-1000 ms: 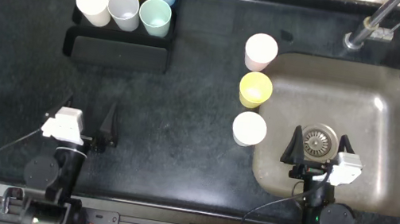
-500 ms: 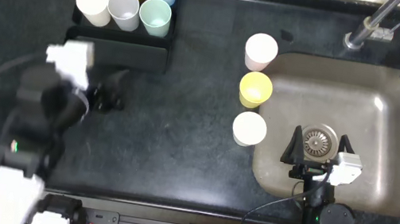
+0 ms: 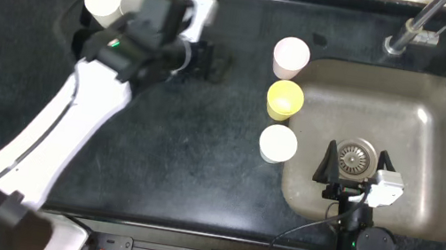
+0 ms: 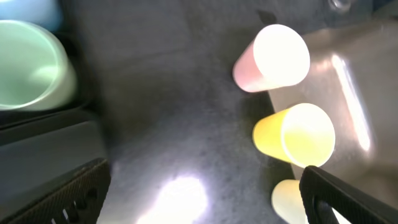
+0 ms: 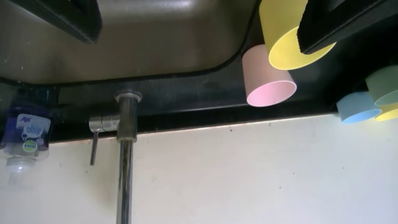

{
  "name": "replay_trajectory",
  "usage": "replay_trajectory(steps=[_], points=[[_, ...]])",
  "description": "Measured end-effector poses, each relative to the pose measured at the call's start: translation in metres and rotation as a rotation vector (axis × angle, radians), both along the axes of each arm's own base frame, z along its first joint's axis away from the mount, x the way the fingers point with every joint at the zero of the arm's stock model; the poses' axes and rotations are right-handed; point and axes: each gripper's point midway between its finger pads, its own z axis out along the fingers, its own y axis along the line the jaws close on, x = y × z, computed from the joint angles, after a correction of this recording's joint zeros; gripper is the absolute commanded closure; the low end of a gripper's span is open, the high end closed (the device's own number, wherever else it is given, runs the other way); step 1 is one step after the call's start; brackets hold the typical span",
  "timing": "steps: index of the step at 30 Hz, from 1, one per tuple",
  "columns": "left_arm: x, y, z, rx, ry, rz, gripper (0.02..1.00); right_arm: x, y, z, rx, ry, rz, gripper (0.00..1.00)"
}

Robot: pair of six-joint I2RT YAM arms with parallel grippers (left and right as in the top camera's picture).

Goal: Store Cups

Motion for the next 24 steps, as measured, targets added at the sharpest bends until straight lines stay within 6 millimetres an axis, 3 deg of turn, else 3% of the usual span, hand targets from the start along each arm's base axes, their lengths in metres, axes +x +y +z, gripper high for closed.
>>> replay_trajectory(steps=[5,11,14,24], points=[[0.007,-0.038,-0.007,0.065,0.058,-0.045,0.018,0.0,0.0,0.0,0.0,0.0,0.0,0.003],[0.015,-0.084,0.014,0.078,-0.007,-0.093,0.018,0.0,0.0,0.0,0.0,0.0,0.0,0.005],[0.016,-0.091,0.014,0.08,-0.007,-0.069,0.018,0.0,0.0,0.0,0.0,-0.001,0.0,0.003],[0.046,-0.117,-0.018,0.103,-0.007,0.043,0.018,0.0,0.0,0.0,0.0,0.0,0.0,0.003]])
